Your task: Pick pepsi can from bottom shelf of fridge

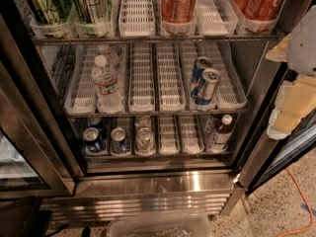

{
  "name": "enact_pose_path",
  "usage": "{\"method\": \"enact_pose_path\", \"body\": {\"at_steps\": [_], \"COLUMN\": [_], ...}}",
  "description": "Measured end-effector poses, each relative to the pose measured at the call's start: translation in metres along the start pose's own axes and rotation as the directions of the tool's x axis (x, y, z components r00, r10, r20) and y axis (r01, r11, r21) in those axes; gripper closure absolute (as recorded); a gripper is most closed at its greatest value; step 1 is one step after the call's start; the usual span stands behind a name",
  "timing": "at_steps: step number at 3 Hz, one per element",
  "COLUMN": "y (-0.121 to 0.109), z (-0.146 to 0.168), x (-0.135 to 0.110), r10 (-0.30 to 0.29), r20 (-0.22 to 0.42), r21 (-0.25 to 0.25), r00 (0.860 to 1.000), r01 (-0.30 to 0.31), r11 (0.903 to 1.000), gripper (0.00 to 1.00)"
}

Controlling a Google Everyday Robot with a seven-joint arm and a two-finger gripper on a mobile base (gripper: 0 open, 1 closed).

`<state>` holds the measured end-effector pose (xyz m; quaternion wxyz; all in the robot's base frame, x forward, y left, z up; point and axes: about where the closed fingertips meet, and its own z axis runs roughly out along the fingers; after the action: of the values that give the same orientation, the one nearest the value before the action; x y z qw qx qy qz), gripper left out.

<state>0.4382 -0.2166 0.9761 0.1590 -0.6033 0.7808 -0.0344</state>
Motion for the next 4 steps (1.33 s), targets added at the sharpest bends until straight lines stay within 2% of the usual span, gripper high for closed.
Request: {"method": "enact_pose_path", "body": {"at_steps": [1,2,3,4], "y": [-0.001,0.015,0.040,0.076], "z": [0.000,0.027,0.085,0.176], "x": [-0.002,-0.011,-0.020,-0.031], "r10": [0.013,0.033,0.039,0.064], "r20": [0.013,0.065,0.107,0.167], "r21": [0.016,0.011,-0.004,-0.070], "r00": [1.000,0.997,0.994,0.984], "r01": [-0.013,-0.034,-0.039,-0.053], "r11": [0.9998,0.9994,0.9992,0.9962], "gripper": [0.00,0.00,0.00,0.00]}}
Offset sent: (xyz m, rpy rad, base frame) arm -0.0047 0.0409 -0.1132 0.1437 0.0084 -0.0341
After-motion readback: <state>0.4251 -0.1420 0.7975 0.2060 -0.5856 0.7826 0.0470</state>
